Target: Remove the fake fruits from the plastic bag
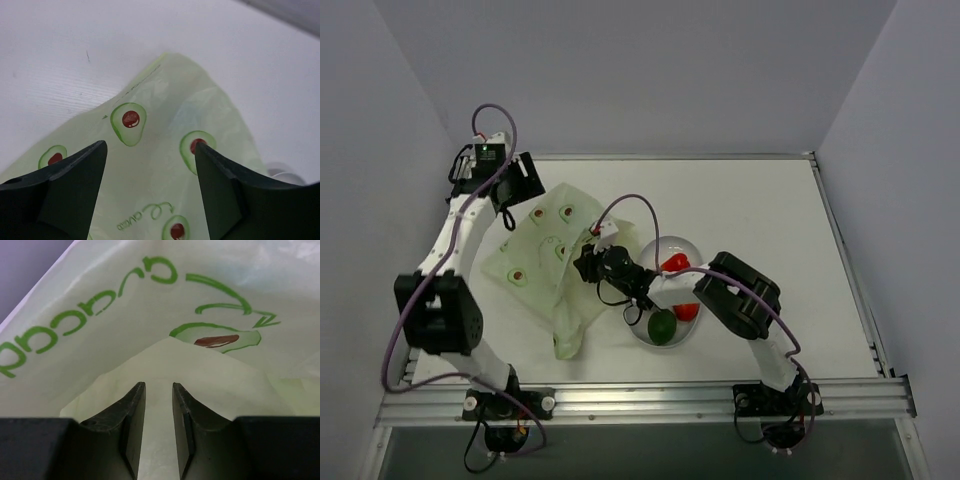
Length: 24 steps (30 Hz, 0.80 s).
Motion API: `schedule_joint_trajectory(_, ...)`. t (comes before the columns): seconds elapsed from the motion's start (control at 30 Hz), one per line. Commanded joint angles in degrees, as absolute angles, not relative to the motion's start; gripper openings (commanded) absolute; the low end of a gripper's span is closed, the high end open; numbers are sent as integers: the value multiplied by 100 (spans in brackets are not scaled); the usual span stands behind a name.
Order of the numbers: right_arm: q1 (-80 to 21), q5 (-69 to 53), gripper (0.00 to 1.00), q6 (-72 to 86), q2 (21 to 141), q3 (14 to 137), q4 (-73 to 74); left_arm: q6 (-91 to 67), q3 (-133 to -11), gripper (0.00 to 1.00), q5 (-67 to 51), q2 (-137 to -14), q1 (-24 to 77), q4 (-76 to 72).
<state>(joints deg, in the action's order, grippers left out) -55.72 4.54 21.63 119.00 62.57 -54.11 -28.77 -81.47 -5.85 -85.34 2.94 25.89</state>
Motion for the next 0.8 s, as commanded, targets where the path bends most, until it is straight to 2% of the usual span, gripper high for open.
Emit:
schedule_joint_trajectory(0.0, -5476, 264, 24, 2338, 11698, 6311, -5845, -1505, -8961, 70, -1780, -9663, 27, 2610)
schedule_joint_trajectory(0.13, -5432, 124, 24, 2329, 11628, 6363, -5713, -924, -9779, 78, -2670, -10738, -509, 2874)
schedule_joint_trajectory(0.23, -5423, 70, 24, 2303, 11593, 6398, -5652, -862, -10133, 79, -3145, -11407, -712, 3023)
schedule_joint_trajectory(0.37, -5414, -121, 24, 2294, 11549, 6354, -5634, -580, -10590, 79, -3278, -11926, -721, 3182)
schedule_joint_trajectory(0.53, -5370, -97, 24, 2303, 11575, 6346, -5616, -685, -10986, 76, -4165, -12515, -738, 3191)
schedule_joint_trajectory(0.57, -5318, -105, 24, 2311, 11584, 6381, -5608, -773, -10986, 74, -4357, -12577, -738, 3112)
schedule_joint_trajectory(0.67, -5230, -79, 25, 2338, 11689, 6512, -5546, -896, -10873, 60, -4517, -12735, -738, 2893)
schedule_joint_trajectory(0.7, -5186, -70, 25, 2329, 11759, 6547, -5502, -931, -10759, 42, -4613, -12744, -738, 2831)
schedule_joint_trajectory(0.77, -5124, -70, 26, 2329, 11777, 6583, -5493, -1028, -10653, 25, -4623, -12709, -747, 2638)
